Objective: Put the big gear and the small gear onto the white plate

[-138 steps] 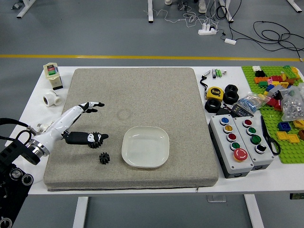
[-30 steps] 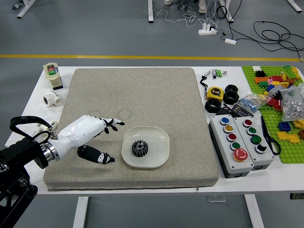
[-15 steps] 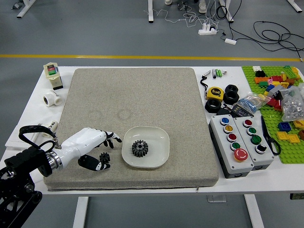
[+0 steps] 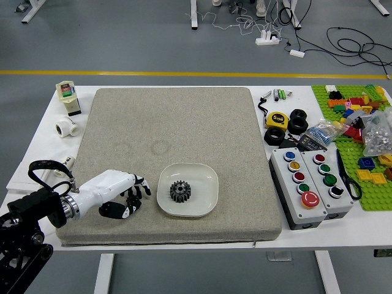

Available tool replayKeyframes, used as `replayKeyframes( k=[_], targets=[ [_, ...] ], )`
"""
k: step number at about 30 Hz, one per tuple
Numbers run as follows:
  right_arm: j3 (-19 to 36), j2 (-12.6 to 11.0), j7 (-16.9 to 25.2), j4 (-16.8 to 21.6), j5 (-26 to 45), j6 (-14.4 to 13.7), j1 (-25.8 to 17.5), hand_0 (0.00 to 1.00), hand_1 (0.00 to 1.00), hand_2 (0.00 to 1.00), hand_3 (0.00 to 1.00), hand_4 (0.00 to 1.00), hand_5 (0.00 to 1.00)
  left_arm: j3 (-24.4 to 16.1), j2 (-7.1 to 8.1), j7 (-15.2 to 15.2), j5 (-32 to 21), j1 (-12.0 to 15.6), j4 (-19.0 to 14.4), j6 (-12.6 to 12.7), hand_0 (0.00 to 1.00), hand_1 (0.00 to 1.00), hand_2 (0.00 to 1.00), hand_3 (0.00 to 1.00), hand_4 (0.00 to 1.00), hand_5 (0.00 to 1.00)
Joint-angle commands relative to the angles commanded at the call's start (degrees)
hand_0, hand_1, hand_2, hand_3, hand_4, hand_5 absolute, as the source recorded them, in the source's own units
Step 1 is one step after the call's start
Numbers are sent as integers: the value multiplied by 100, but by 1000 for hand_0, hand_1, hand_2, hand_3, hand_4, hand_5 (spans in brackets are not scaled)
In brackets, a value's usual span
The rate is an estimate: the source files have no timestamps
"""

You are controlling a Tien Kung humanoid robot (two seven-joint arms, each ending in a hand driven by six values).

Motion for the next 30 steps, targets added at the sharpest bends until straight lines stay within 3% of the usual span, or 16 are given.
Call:
replayKeyframes(
  k=[1, 6, 7, 12, 13, 24, 25, 30],
  targets=[
    [1, 0, 0, 0, -3, 1, 0, 597, 606, 692, 557, 752, 677, -2, 2, -1, 0, 1, -10, -12, 324, 440, 498, 604, 326, 2],
    [5, 4, -4, 0, -13, 0, -11, 597, 606, 692, 557, 752, 677, 0, 4, 1, 0, 14, -57, -31, 324, 440, 498, 604, 326, 2],
    [6, 4, -5, 0, -15, -1, -13, 597, 606, 692, 557, 751, 677, 2, 4, 2, 0, 15, -60, -29, 313, 426, 484, 597, 193, 2],
    [7, 6, -7, 0, -18, -3, -30, 597, 606, 692, 557, 751, 677, -5, 7, 35, 0, 6, -73, 104, 313, 426, 484, 597, 193, 2],
    [5, 5, -7, 0, -20, -2, -36, 597, 606, 692, 557, 751, 677, -5, 8, 48, 0, 2, -77, 159, 307, 418, 477, 597, 131, 2],
    [2, 7, -5, 0, -25, -4, -59, 597, 606, 692, 558, 751, 677, -101, 32, 88, 0, 41, -326, 340, 312, 421, 490, 606, 133, 2],
    [12, 8, -6, 0, -36, -4, -62, 597, 606, 692, 558, 750, 678, -129, 38, 68, 0, 56, -406, 321, 381, 540, 662, 761, 493, 2],
    [11, 6, -10, 0, -54, 1, -70, 597, 606, 692, 558, 750, 678, -139, 98, -15, 0, 80, -602, 17, 381, 540, 662, 761, 493, 2]
  ],
)
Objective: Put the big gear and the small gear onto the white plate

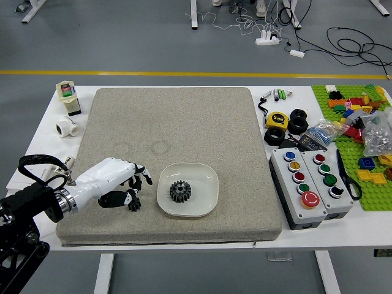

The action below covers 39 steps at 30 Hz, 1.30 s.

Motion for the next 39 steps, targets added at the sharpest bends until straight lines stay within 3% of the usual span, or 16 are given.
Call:
replayKeyframes(
  k=[1, 12, 13, 18, 19, 24, 25, 30, 31, 36, 37, 39],
  targets=[
    [-1, 0, 0, 0, 2, 0, -1, 596, 606, 692, 558, 750, 679, 2, 4, -5, 0, 5, -2, -42, 466, 680, 777, 842, 871, 57],
    [-27, -9, 12, 0, 59, -1, 20, 596, 606, 692, 558, 750, 678, 49, 44, -24, 0, 61, -5, -364, 496, 691, 793, 857, 911, 62],
    [-29, -9, 13, 0, 69, -3, 24, 596, 606, 692, 557, 749, 678, 60, 44, -21, 0, 56, 15, -367, 496, 692, 789, 864, 849, 21],
    [-45, -9, 6, 0, 72, -2, 42, 596, 606, 692, 557, 749, 678, 103, 35, 12, 0, 2, 207, -272, 496, 692, 789, 864, 849, 21],
    [-49, -9, 5, 0, 75, -3, 44, 596, 606, 692, 557, 749, 679, 103, 31, 23, 0, -4, 262, -240, 470, 672, 758, 850, 755, 9],
    [-68, -5, 2, 0, 104, -13, 51, 596, 606, 692, 557, 749, 679, 127, 9, 100, 0, -23, 444, -60, 470, 672, 758, 850, 755, 9],
    [-71, -5, 2, 0, 107, -13, 52, 596, 606, 692, 558, 750, 678, 132, 5, 108, 0, -29, 459, -45, 437, 628, 724, 821, 677, 6],
    [-87, -7, 4, 0, 119, -16, 59, 596, 606, 692, 558, 750, 678, 149, -2, 136, 0, -64, 494, -49, 437, 628, 724, 821, 677, 6],
    [-91, -10, 5, 0, 122, -15, 60, 597, 606, 692, 558, 750, 678, 147, 1, 135, 0, -65, 488, -62, 393, 558, 620, 724, 497, 2],
    [-103, -12, 7, 0, 138, -17, 65, 597, 606, 692, 558, 750, 678, 152, 18, 112, 0, -70, 463, -153, 393, 558, 620, 724, 497, 2],
    [-112, -13, 8, 0, 148, -17, 66, 597, 606, 692, 558, 750, 678, 150, 19, 102, 0, -67, 461, -198, 356, 492, 538, 627, 366, 2],
    [-121, -12, 9, 0, 159, -20, 70, 597, 606, 692, 558, 750, 678, 151, 19, 88, 0, -67, 462, -276, 356, 492, 538, 627, 366, 2]
  ],
)
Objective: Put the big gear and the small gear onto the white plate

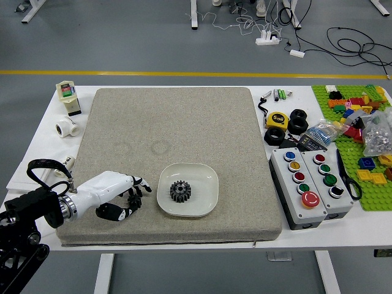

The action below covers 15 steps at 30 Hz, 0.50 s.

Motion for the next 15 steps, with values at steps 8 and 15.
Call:
replayKeyframes(
  k=[8, 15],
  targets=[
    [-3, -1, 0, 0, -3, 0, 4, 596, 606, 692, 559, 750, 679, -4, 2, -9, 0, 3, -27, -101, 323, 425, 479, 550, 271, 2],
    [-22, -1, 1, 0, 17, -2, 4, 596, 606, 692, 558, 750, 678, -56, 13, 10, 0, -17, -106, -63, 317, 413, 467, 543, 245, 2]
  ],
)
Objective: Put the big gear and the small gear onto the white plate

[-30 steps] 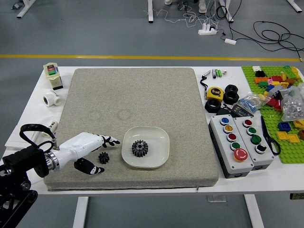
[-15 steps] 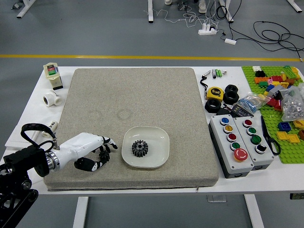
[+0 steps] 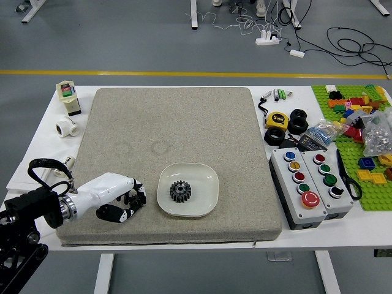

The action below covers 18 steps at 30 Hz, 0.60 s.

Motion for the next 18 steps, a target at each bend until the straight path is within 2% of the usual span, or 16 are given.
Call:
replayKeyframes(
  k=[6, 7, 8, 12, 17, 18],
  targets=[
    [-13, -1, 2, 0, 10, -2, -3, 597, 606, 692, 558, 750, 678, -15, 9, 58, 0, -40, -92, 116, 313, 412, 462, 542, 228, 2],
    [-12, 0, 2, 0, 12, -4, -4, 599, 606, 693, 558, 750, 678, -13, 10, 70, 0, -48, -109, 141, 310, 408, 456, 540, 172, 2],
    [-12, 0, 1, 0, 13, -4, -4, 599, 606, 693, 558, 750, 678, -12, 11, 75, 0, -51, -116, 152, 310, 408, 456, 540, 172, 2],
    [-21, 2, 6, 0, 41, -11, -10, 599, 606, 693, 558, 750, 678, 72, -2, 200, 0, -136, -361, 296, 310, 408, 456, 540, 172, 2],
    [-23, 5, 5, 0, 37, -14, -19, 596, 606, 692, 558, 750, 678, 306, -48, 376, 0, -302, -521, 549, 309, 408, 456, 539, 150, 2],
    [-27, 6, 5, 0, 39, -15, -25, 596, 606, 692, 558, 750, 678, 467, -84, 461, 0, -414, -515, 708, 309, 408, 456, 539, 150, 2]
  ],
)
